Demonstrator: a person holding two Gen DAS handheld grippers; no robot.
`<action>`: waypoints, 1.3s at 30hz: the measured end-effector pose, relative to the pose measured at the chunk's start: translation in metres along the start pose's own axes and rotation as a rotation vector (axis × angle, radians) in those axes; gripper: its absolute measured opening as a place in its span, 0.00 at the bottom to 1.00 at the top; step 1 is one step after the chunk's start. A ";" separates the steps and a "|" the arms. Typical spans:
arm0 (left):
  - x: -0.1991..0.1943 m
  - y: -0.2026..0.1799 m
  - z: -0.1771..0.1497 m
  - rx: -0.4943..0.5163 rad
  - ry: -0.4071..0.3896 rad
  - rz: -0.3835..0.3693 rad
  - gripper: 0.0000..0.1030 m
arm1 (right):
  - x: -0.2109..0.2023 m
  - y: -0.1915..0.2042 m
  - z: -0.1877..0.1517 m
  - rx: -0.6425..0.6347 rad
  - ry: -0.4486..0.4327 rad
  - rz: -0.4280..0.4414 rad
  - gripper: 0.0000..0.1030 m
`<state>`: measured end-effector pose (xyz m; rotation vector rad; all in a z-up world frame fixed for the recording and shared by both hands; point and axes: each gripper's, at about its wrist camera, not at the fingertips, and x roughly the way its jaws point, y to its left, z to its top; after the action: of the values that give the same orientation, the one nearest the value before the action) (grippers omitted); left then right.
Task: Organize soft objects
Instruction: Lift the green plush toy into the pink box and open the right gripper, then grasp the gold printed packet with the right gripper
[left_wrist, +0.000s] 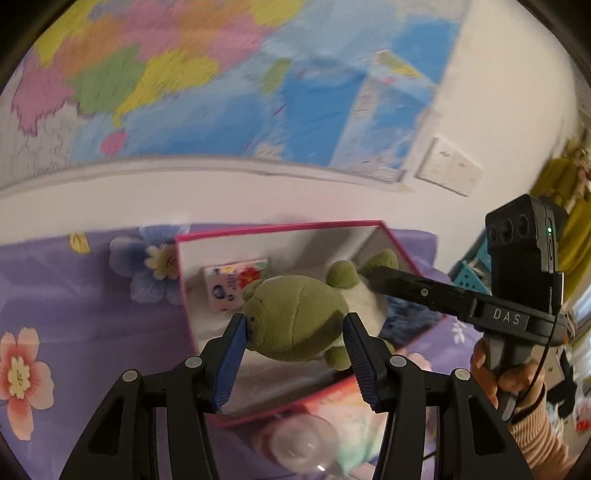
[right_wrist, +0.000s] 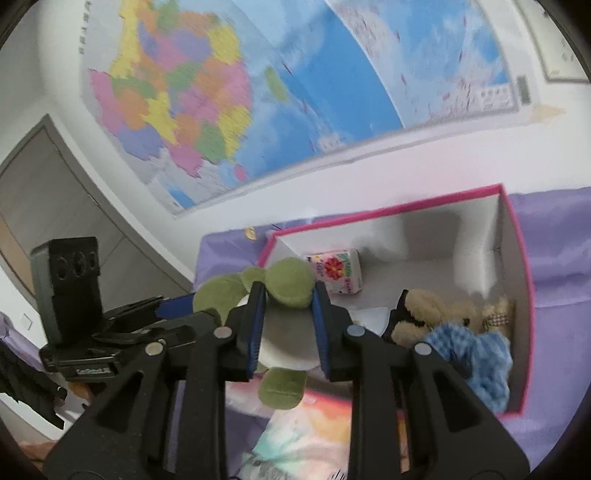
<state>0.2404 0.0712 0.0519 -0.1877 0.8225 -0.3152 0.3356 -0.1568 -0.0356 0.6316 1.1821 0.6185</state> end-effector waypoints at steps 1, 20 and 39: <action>0.003 0.003 0.001 -0.009 0.005 0.005 0.52 | 0.008 -0.003 0.002 0.007 0.012 -0.007 0.29; -0.050 -0.003 -0.032 -0.012 -0.134 0.038 0.51 | -0.035 0.017 -0.036 -0.069 0.039 -0.018 0.44; -0.054 -0.100 -0.147 0.217 0.044 -0.183 0.53 | -0.132 0.033 -0.138 -0.032 0.055 0.105 0.45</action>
<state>0.0768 -0.0104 0.0195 -0.0527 0.8097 -0.5792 0.1657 -0.2137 0.0375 0.6565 1.1932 0.7464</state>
